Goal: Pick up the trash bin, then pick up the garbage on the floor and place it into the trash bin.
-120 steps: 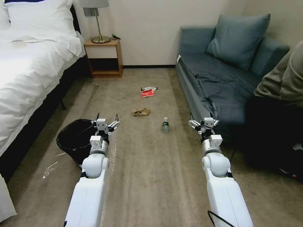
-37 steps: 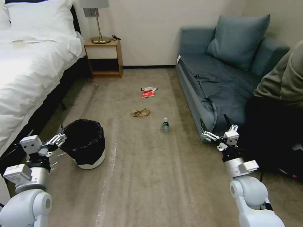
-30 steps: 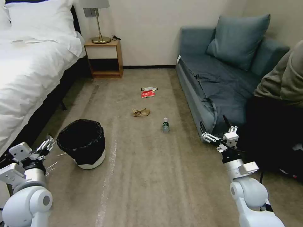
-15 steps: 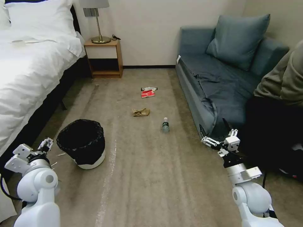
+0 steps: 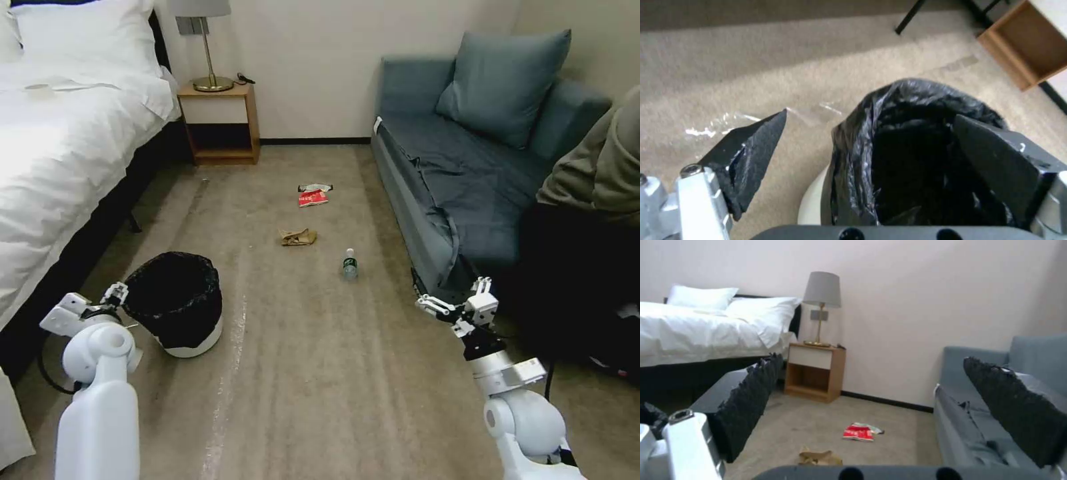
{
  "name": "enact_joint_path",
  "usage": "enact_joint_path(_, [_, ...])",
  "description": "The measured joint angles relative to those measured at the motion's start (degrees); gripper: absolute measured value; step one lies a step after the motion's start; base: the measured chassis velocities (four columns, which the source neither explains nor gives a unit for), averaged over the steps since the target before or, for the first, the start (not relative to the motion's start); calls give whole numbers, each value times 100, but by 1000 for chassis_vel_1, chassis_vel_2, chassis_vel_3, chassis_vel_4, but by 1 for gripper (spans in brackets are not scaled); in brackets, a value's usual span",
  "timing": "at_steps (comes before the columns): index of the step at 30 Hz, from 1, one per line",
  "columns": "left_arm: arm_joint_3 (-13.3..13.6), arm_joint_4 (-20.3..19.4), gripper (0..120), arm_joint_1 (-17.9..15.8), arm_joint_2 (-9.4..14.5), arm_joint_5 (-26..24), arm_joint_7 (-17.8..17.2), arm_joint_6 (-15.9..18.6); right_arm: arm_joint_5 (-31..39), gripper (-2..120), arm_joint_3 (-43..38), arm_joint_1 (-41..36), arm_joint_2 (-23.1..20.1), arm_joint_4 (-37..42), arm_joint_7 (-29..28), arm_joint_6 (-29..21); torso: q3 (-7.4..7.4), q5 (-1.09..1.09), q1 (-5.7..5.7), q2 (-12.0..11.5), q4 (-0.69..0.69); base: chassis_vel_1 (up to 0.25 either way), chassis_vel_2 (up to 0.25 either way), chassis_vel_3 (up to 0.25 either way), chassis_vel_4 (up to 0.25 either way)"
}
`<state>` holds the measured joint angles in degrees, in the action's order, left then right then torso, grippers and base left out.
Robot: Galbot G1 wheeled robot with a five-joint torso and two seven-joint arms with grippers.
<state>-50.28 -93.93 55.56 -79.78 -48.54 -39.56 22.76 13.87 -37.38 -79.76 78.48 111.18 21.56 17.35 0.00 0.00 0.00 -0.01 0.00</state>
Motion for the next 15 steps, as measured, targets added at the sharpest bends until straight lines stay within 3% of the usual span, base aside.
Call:
enact_joint_path(4, [20,210,100,-136,0,-3,-22,-1,1,100,-12,-5,-1,1,14,3,0,0,0,0,0,0,0,0,0])
enact_joint_path(9, [64,748,100,-416,19,-12,-17,-10,16,100,-88,-116,16,1,110,116,0,0,0,0,0,0,0,0,0])
enact_joint_path(15, [82,1007,98,-458,-63,-87,120,52,85,100,-105,-181,18,38,197,195,0,0,0,0,0,0,0,0,0])
